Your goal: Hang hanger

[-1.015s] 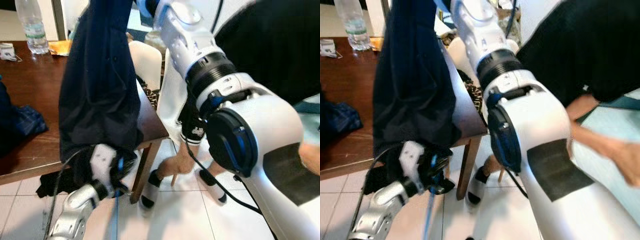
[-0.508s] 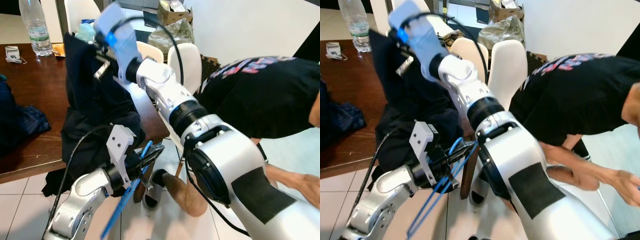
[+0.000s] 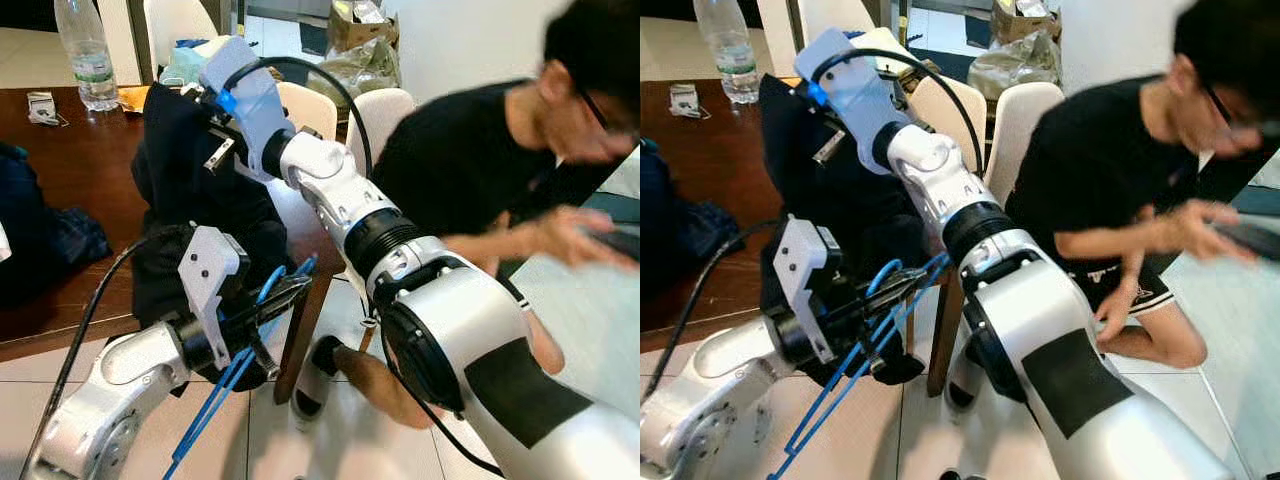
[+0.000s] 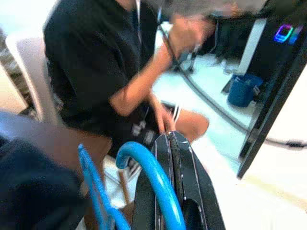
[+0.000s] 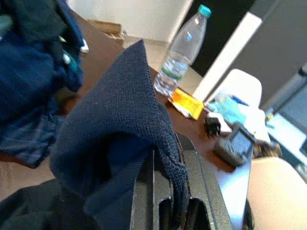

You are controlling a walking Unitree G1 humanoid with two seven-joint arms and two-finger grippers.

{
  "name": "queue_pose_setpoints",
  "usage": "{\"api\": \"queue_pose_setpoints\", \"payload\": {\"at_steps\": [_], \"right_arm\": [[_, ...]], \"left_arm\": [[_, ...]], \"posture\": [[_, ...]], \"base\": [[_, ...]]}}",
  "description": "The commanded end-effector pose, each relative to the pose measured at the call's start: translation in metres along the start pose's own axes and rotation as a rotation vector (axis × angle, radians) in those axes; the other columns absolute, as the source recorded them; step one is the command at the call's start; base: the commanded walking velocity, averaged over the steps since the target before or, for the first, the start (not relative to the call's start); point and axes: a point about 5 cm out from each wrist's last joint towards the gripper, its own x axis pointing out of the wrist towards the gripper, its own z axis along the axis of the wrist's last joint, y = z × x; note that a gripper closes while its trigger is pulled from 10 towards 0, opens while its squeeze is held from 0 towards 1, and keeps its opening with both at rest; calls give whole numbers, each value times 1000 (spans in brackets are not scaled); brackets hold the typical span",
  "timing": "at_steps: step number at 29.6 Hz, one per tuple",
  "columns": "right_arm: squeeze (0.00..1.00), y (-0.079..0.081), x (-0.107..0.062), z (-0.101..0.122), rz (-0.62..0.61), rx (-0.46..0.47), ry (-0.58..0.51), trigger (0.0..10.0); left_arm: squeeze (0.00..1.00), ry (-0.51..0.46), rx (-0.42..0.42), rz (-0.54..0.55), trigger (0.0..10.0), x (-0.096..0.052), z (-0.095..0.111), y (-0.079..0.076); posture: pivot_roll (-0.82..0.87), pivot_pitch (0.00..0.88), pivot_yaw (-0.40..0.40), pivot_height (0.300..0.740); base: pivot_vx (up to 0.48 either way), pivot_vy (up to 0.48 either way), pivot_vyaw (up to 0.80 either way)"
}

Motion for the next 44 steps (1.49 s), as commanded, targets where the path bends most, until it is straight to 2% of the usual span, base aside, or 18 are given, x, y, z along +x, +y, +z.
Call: {"api": "queue_pose_setpoints", "payload": {"at_steps": [1, 5, 8, 15, 19, 26, 27, 28, 29, 31, 32, 33, 34, 36, 39, 42, 43, 44], "right_arm": [[1000, 4, -1, -11, 0, 80, 28, 10000], [1000, 18, 1, -16, 62, 105, 34, 10000], [1000, 25, 1, -25, 107, 57, 92, 10000], [1000, 28, -2, -36, 142, 12, 160, 10000], [1000, 32, -11, -58, 242, -59, 291, 10000], [1000, 31, -14, -63, 249, -73, 320, 10000], [1000, 26, -19, -70, 260, -133, 359, 10000], [1000, 26, -19, -70, 260, -133, 359, 10000], [929, 19, -25, -75, 287, -201, 393, 10000], [929, 19, -25, -75, 287, -201, 393, 10000], [455, 12, -32, -77, 338, -238, 415, 10000], [0, 7, -39, -78, 426, -213, 407, 10000], [0, 4, -44, -76, 494, -183, 388, 10000], [0, 4, -44, -76, 494, -183, 388, 10000], [0, -2, -58, -69, 634, -40, 265, 10000], [0, -8, -58, -66, 580, 7, 230, 10000], [0, -17, -56, -62, 472, 56, 197, 10000], [0, -17, -56, -62, 472, 56, 197, 10000]], "left_arm": [[0, 60, -3, -29, 10000, 0, -10, -6], [0, 96, -18, -40, 10000, 3, -17, -12], [0, 111, -29, -58, 10000, 4, -19, -16], [0, 136, -42, -74, 10000, 4, -17, -18], [0, 152, -64, -124, 10000, 3, -17, -25], [0, 152, -69, -136, 10000, 3, -17, -27], [0, 153, -75, -158, 10000, 3, -17, -29], [0, 153, -75, -158, 10000, 3, -17, -29], [0, 156, -78, -177, 10000, 3, -17, -32], [0, 156, -78, -177, 10000, 3, -17, -32], [0, 157, -82, -194, 10000, 3, -17, -34], [0, 155, -83, -205, 10000, 4, -17, -35], [0, 156, -84, -210, 10000, 4, -16, -35], [0, 156, -84, -210, 10000, 4, -16, -35], [0, 163, -87, -217, 10000, 5, -17, -36], [0, 169, -89, -219, 10000, 5, -18, -37], [0, 176, -91, -221, 10000, 4, -20, -37], [0, 176, -91, -221, 10000, 4, -20, -37]], "posture": [[252, 114, -132, 740], [251, 117, -135, 740], [249, 116, -135, 740], [244, 116, -134, 740], [234, 117, -131, 740], [234, 117, -131, 740], [234, 117, -131, 740], [234, 117, -131, 740], [228, 119, -126, 740], [228, 119, -126, 740], [225, 119, -126, 740], [219, 118, -126, 740], [219, 118, -126, 740], [219, 118, -126, 740], [218, 119, -126, 740], [216, 120, -124, 740], [215, 121, -123, 740], [215, 121, -123, 740]], "base": [[0, 0, 0], [0, 0, 0], [0, 0, 0], [0, 0, 0], [0, 0, 0], [0, 0, 0], [0, 0, 0], [0, 0, 0], [0, 0, 0], [0, 0, 0], [0, 0, 0], [0, 0, 0], [0, 0, 0], [0, 0, 0], [0, 0, 0], [0, 0, 0], [0, 0, 0], [0, 0, 0]]}}
